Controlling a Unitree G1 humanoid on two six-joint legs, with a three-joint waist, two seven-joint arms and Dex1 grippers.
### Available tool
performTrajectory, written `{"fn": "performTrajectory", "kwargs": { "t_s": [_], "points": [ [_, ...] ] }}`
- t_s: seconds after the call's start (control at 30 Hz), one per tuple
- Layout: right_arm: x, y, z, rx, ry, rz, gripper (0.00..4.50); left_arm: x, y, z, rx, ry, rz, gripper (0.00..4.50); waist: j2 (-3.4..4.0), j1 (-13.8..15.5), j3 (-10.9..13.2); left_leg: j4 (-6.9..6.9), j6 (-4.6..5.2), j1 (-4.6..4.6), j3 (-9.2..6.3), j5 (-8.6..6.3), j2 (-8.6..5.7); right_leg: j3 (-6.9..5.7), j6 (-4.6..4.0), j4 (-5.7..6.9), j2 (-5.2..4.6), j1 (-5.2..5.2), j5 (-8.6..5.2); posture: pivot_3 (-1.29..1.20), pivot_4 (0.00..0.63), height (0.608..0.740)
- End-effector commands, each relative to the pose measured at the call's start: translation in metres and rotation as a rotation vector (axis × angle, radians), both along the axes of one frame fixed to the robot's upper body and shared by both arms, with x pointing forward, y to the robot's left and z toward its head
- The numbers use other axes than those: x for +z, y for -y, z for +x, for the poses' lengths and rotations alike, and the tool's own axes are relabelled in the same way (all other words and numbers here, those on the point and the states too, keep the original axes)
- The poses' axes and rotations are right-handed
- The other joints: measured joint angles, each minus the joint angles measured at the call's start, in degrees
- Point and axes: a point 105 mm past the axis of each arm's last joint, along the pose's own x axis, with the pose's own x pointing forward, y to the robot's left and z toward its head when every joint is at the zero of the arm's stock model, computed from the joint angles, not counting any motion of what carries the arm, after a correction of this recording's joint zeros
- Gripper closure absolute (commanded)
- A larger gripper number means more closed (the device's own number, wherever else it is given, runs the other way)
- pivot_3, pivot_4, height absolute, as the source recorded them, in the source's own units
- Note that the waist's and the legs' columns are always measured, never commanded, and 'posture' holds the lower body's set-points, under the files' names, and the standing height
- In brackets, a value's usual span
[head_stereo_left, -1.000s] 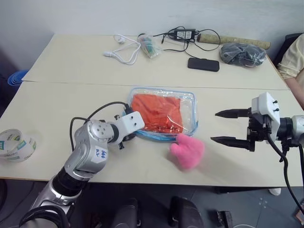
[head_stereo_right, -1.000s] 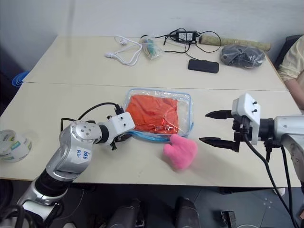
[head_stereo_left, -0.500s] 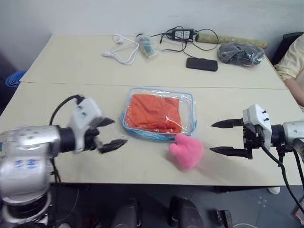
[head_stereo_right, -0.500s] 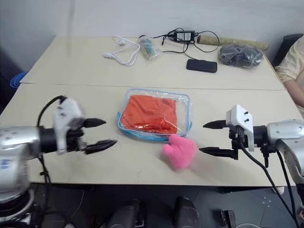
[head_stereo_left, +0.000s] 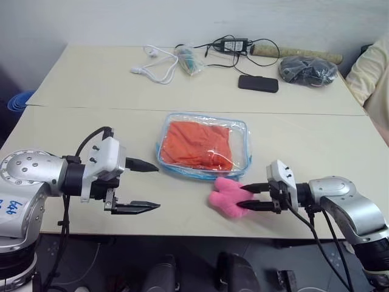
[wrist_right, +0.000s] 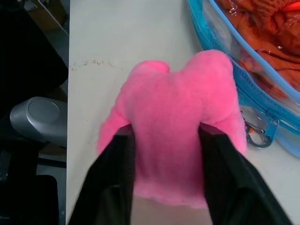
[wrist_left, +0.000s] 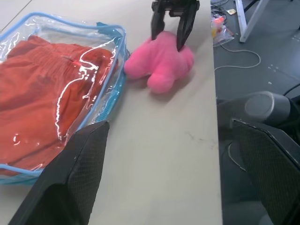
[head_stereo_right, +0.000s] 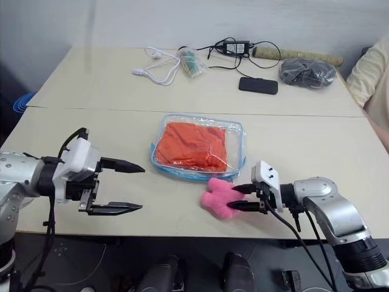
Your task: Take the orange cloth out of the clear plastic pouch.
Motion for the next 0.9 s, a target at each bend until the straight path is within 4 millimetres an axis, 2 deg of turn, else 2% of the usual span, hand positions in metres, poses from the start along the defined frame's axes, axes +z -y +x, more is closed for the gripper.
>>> {"fn": "performTrajectory", "kwargs": {
  "t_s": [0.03, 0.13, 0.3, 0.37, 0.4, 0.47, 0.53, 0.77, 0.8, 0.9],
  "points": [
    [0.007, -0.018, -0.008, 0.049, 0.014, 0.054, 3.91, 0.002, 0.0, 0.0, -0.013, 0.035, 0.01, 0.14, 0.04, -0.04, 0.02, 0.0, -0.02, 0.01, 0.01, -0.01, 0.04, 0.0, 0.0, 0.01, 0.04, 0.0, 0.0, 0.0, 0.15, 0.74],
    [0.006, -0.044, 0.0, 0.028, 0.054, 0.092, 4.48, 0.001, 0.003, 0.006, -0.01, 0.051, 0.007, 0.14, 0.03, -0.13, 0.01, 0.01, -0.04, 0.02, 0.03, -0.02, 0.1, 0.02, -0.02, 0.01, 0.08, -0.01, -0.01, 0.0, 0.15, 0.74],
    [-0.006, -0.058, 0.007, -0.011, 0.073, 0.057, 4.5, 0.001, 0.009, 0.014, -0.022, 0.069, 0.0, 0.14, 0.07, 0.07, 0.04, 0.01, -0.06, 0.0, 0.07, -0.03, 0.09, 0.06, -0.03, 0.03, 0.09, -0.07, -0.01, 0.0, 0.15, 0.74],
    [-0.013, -0.062, 0.008, -0.021, 0.066, 0.043, 4.5, -0.004, 0.016, 0.017, -0.038, 0.075, 0.007, 0.14, 0.03, 0.07, 0.02, 0.01, -0.06, 0.0, 0.07, -0.04, 0.08, 0.06, -0.03, 0.03, 0.09, -0.06, -0.01, 0.0, 0.15, 0.74],
    [-0.015, -0.062, 0.009, -0.034, 0.062, 0.036, 3.94, -0.008, 0.019, 0.019, -0.048, 0.078, 0.013, 0.14, 0.04, 0.0, 0.01, 0.01, -0.06, 0.01, 0.08, -0.04, 0.08, 0.06, -0.03, 0.04, 0.1, -0.06, -0.01, 0.0, 0.15, 0.74],
    [-0.015, -0.062, 0.011, -0.048, 0.039, 0.037, 3.53, -0.012, 0.024, 0.021, -0.062, 0.086, 0.025, 0.14, 0.04, -0.09, 0.01, 0.01, -0.07, 0.05, 0.11, -0.04, 0.12, 0.08, -0.04, 0.08, 0.14, -0.06, -0.02, 0.0, 0.15, 0.74],
    [-0.01, -0.061, 0.008, -0.03, 0.036, 0.044, 2.9, -0.017, 0.029, 0.024, -0.073, 0.095, 0.029, 0.14, 0.05, -0.25, 0.01, -0.01, -0.1, 0.06, 0.14, -0.05, 0.16, 0.12, -0.05, 0.07, 0.19, -0.07, -0.03, 0.0, 0.15, 0.74],
    [0.03, -0.048, -0.002, 0.007, 0.126, 0.066, 0.61, -0.034, 0.057, 0.032, -0.179, 0.132, 0.055, 0.14, 0.07, 0.13, 0.03, 0.0, -0.09, 0.07, 0.22, -0.09, 0.21, 0.18, -0.07, 0.04, 0.25, -0.08, -0.03, 0.0, 0.15, 0.74],
    [0.038, -0.044, -0.004, 0.01, 0.146, 0.063, 0.41, -0.036, 0.061, 0.033, -0.198, 0.138, 0.058, 0.14, 0.07, 0.13, 0.03, 0.01, -0.09, 0.06, 0.22, -0.09, 0.2, 0.17, -0.07, 0.04, 0.25, -0.08, -0.03, 0.0, 0.15, 0.74],
    [0.059, -0.034, -0.005, 0.005, 0.189, 0.051, 0.41, -0.038, 0.071, 0.035, -0.246, 0.144, 0.056, 0.14, 0.08, 0.26, 0.03, 0.02, -0.07, 0.01, 0.21, -0.1, 0.2, 0.16, -0.07, 0.03, 0.25, -0.12, -0.03, 0.0, 0.15, 0.74]
  ]
}}
